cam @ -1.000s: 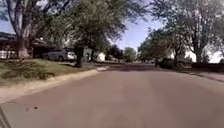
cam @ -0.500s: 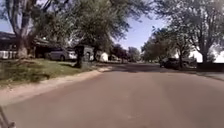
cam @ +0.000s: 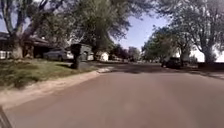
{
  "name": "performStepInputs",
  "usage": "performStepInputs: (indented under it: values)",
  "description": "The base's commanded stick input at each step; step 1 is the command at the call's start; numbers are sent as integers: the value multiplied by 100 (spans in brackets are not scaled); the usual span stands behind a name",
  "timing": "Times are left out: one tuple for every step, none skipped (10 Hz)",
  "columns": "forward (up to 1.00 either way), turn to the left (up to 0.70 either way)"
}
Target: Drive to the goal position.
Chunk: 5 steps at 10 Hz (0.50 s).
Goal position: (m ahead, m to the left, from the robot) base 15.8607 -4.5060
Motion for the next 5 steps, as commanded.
performStepInputs:
  values:
    - [100, -12]
    - [100, -15]
    - [100, -6]
    - [100, 0]
    - [100, 0]
